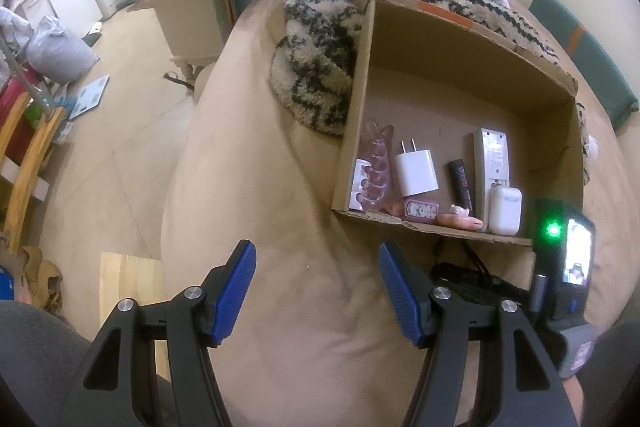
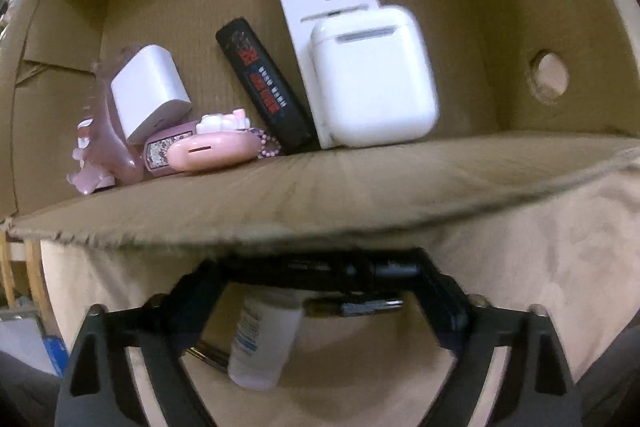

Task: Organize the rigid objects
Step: 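Grasp the black flashlight across its body with the right tool, then grasp the AA battery with the left tool while the right tool holds the flashlight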

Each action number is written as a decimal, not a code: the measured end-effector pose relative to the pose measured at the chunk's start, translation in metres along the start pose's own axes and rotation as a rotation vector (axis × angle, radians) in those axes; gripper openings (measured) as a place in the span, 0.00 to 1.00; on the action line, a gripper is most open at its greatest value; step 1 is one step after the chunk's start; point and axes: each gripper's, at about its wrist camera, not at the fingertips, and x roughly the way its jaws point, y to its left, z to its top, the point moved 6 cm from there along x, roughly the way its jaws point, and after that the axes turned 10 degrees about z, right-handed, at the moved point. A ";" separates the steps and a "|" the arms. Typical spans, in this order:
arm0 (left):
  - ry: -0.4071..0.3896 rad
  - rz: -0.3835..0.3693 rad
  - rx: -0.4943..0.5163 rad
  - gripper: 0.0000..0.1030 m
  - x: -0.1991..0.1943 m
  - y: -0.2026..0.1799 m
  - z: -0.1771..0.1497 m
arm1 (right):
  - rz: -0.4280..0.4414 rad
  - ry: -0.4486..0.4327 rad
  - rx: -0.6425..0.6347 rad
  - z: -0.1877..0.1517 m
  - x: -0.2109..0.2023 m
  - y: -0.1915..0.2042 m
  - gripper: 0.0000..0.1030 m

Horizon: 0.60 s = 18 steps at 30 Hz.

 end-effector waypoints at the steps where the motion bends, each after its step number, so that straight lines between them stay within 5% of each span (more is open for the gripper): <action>1: 0.003 -0.002 0.002 0.59 0.000 0.000 -0.001 | 0.017 0.000 -0.003 -0.001 -0.004 -0.001 0.91; 10: 0.013 0.006 0.027 0.59 0.004 -0.005 -0.005 | 0.215 -0.112 -0.122 -0.011 -0.099 0.005 0.91; 18: 0.033 0.022 0.095 0.59 0.013 -0.017 -0.014 | 0.394 -0.363 -0.273 0.008 -0.205 0.013 0.91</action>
